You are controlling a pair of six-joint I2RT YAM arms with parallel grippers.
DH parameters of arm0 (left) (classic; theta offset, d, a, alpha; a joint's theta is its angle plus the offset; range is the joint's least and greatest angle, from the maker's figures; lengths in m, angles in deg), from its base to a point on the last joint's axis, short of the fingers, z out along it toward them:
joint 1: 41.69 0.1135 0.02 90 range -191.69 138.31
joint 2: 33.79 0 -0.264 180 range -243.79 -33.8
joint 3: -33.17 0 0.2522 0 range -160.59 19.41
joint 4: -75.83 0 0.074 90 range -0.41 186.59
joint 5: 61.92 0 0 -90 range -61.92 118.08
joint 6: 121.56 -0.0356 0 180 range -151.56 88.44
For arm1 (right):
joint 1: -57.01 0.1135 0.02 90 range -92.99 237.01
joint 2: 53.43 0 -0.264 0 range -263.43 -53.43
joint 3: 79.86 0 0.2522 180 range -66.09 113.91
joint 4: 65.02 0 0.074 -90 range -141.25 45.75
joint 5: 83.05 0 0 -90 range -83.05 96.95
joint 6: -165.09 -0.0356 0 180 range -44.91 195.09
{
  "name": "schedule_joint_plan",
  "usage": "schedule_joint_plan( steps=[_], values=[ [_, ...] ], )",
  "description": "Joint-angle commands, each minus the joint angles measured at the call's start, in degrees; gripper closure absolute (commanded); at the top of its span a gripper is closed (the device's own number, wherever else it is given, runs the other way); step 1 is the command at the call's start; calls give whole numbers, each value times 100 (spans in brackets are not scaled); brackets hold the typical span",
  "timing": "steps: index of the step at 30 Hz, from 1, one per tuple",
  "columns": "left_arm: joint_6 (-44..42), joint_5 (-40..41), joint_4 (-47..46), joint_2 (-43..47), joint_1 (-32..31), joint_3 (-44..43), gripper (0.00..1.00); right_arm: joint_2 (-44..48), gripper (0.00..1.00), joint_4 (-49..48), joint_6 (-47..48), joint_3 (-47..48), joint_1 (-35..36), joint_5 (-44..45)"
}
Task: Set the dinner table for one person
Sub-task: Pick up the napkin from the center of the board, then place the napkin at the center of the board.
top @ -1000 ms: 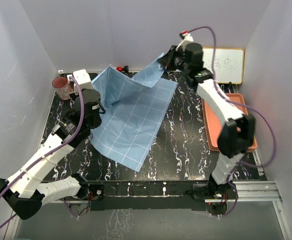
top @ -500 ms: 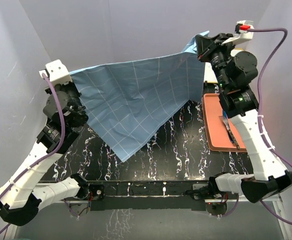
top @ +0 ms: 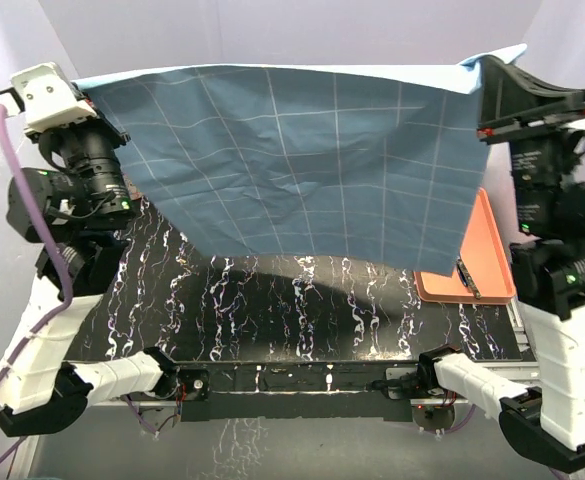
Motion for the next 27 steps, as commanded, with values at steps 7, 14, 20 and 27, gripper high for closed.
schedule_joint_plan(
  steps=[7,14,20,27],
  values=[
    [1201,-2641,959,449,35,-742,100,456,100,211,-39,842,-16,-334],
    [2002,-3907,1747,670,71,-1164,100,686,100,544,-258,1050,-18,-733],
    [2627,-4342,2505,478,292,-1715,100,914,100,900,-411,1133,-18,-841],
    [3119,-3599,3300,341,474,-1704,100,750,100,1929,-403,1379,-14,-397]
  ],
)
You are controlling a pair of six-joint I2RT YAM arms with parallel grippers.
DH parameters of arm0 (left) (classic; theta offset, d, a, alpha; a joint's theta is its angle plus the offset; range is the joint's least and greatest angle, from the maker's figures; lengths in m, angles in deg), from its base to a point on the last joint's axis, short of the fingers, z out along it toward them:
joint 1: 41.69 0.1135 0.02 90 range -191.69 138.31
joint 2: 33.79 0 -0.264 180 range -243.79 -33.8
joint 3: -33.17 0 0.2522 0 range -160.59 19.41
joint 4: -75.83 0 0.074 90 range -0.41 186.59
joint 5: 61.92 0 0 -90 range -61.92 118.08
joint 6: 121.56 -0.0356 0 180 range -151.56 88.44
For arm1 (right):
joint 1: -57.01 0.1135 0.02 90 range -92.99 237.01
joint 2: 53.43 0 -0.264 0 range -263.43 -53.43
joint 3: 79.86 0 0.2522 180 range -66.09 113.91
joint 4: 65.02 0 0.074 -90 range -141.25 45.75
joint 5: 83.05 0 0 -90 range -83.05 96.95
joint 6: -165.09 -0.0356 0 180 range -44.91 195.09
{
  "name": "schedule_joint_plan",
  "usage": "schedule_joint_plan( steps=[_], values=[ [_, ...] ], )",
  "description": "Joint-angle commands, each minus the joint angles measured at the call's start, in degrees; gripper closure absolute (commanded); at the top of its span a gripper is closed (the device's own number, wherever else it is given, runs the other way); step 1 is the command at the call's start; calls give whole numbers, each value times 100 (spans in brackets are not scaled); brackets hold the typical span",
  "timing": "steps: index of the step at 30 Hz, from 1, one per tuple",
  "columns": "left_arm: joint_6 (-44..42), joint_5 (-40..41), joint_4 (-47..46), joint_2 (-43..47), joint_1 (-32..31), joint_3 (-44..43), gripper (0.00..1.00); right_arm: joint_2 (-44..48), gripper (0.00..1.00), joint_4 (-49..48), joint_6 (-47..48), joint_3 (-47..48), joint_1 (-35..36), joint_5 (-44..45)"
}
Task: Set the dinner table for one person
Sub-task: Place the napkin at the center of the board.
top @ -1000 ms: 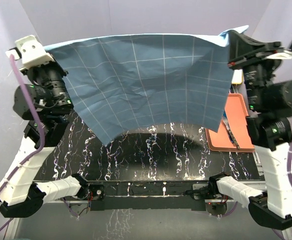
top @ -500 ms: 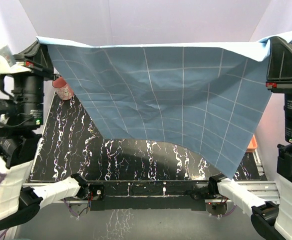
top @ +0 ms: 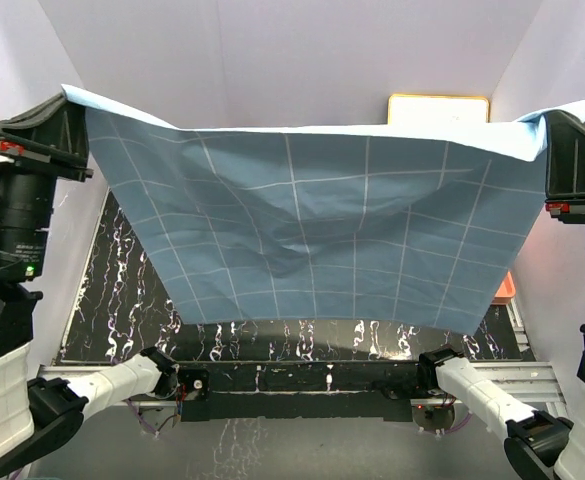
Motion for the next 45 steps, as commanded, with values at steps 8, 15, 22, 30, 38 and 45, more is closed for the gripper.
schedule_joint_plan(
  steps=[8,15,22,30,38,45],
  values=[
    [1176,1552,1685,-469,72,951,100,-598,100,1467,-416,-463,-10,715],
    [1817,2503,3021,-1483,73,1145,100,-1335,100,2352,-385,-925,-8,495],
    [1894,3275,2724,-1773,90,1812,100,-1813,100,2283,-245,-1320,-8,1094],
    [2057,3087,2301,-2436,551,2425,100,-2180,100,1371,-226,-2340,-12,1524],
    [1871,2964,1099,-1642,791,3407,100,-2315,100,1357,-211,-2219,-12,996],
    [1671,3366,1191,-1866,983,3333,100,-2590,100,1220,-167,-2293,-12,1161]
  ],
)
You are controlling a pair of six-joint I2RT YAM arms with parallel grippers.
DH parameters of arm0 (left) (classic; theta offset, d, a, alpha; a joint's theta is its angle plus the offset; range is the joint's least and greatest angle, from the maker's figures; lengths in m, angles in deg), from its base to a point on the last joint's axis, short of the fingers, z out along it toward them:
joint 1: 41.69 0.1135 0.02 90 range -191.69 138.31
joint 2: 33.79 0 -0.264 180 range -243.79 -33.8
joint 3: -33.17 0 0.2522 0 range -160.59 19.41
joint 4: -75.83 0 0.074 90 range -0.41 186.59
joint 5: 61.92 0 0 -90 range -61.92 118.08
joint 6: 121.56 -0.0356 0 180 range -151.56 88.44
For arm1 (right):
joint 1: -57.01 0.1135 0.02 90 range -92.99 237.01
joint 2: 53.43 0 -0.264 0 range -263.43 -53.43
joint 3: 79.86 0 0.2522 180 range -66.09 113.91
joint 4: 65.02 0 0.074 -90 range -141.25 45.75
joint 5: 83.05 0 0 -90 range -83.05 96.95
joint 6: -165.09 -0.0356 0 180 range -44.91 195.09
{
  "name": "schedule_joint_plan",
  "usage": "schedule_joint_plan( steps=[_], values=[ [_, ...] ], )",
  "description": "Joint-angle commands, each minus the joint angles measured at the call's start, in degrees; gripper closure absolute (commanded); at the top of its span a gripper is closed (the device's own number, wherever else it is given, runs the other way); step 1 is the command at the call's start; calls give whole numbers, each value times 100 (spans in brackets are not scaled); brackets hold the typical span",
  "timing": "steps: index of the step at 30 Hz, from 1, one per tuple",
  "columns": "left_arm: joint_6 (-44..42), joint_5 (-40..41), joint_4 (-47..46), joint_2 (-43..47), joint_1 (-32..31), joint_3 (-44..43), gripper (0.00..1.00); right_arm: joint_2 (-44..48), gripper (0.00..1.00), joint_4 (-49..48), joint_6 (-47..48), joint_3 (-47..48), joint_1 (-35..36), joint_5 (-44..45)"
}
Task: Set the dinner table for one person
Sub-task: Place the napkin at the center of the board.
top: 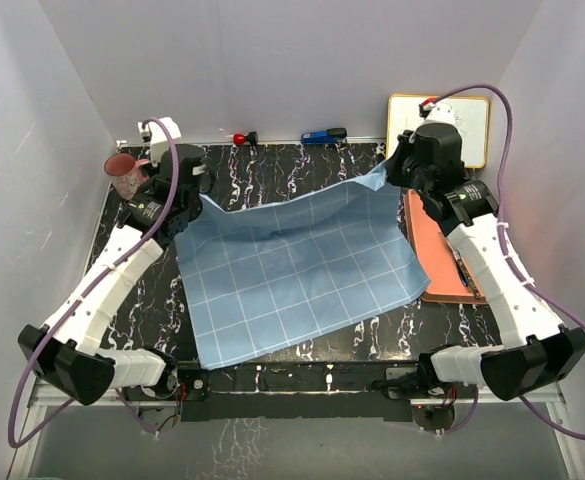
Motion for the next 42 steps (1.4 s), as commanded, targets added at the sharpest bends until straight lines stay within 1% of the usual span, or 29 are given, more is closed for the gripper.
schedule_joint_plan(
  steps=[1,4,5,9,11,13,16,18,21,30,37,42],
  values=[
    [28,173,25,-345,222,-271,100,-116,100,-570,79,43,-14,21],
    [137,-476,-115,-453,312,-72,100,-175,100,-516,51,-19,-10,5],
    [103,-565,-206,-415,312,-6,100,-117,100,-516,54,-65,-11,15],
    [-86,-574,-392,-358,326,96,100,111,100,-470,143,-68,-12,174],
    [-103,-524,-420,-452,368,62,100,23,100,-471,193,-41,-12,326],
    [-62,-584,-385,-755,428,-2,100,-136,100,-551,214,-78,-12,345],
    [79,-807,-467,-1051,551,-8,100,-371,100,-878,180,-270,-12,244],
    [81,-951,-677,-1192,661,42,100,-504,100,-1285,158,-454,-20,255],
    [72,-1060,-892,-1479,878,-60,100,-822,100,-1793,172,-487,-50,307],
    [-39,-1448,-1572,-2318,1471,-586,100,-2034,100,-2793,259,7,-179,202],
    [-234,-1717,-1792,-3015,1661,-1226,100,-2912,100,-3148,230,552,-302,-103],
    [-194,-1909,-1872,-3495,1681,-1491,100,-3338,100,-3433,159,580,-317,-290]
  ],
)
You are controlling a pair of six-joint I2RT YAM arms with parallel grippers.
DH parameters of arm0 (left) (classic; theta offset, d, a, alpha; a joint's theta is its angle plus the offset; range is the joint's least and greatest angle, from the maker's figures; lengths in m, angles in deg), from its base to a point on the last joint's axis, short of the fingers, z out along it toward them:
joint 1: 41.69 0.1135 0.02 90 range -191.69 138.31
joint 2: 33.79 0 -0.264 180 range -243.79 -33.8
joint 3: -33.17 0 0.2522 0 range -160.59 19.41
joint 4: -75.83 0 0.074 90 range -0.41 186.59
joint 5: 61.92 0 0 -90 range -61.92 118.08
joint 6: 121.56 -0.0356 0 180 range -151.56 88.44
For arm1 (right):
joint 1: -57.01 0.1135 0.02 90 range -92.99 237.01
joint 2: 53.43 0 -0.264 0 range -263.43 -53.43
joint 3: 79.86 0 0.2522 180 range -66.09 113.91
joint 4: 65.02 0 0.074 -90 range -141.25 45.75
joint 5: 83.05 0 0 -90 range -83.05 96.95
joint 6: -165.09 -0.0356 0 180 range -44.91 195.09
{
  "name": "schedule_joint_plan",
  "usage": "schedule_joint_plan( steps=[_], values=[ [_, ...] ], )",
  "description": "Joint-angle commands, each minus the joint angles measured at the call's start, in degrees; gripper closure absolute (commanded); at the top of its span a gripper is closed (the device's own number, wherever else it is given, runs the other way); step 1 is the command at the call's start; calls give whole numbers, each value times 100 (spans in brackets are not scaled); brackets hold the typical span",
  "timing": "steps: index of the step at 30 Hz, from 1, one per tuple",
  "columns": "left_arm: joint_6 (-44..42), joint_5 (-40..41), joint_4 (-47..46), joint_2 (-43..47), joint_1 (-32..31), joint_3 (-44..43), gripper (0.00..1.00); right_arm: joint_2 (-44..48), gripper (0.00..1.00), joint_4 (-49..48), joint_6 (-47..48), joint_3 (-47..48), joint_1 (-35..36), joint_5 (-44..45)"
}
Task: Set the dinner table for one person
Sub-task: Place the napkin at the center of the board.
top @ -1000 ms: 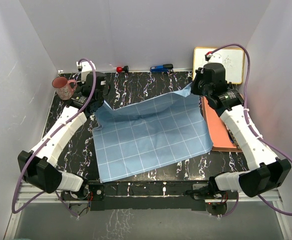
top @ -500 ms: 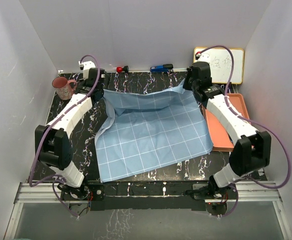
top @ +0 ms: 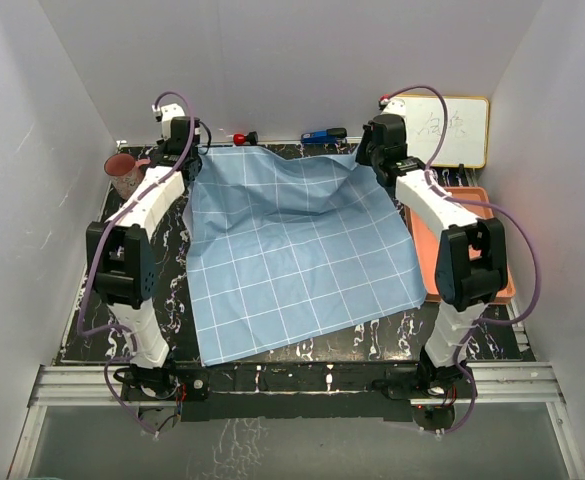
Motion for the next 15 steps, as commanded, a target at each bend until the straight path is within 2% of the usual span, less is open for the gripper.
schedule_joint_plan(
  steps=[1,11,15],
  values=[
    [-18,-250,-175,-299,20,-307,100,-328,100,-602,-23,277,-11,-224],
    [69,-264,-440,-727,36,-214,100,-1450,100,-1040,-133,589,-78,-345],
    [64,-201,-439,-911,78,-317,100,-1943,100,-1100,-149,1047,-125,-377]
  ],
)
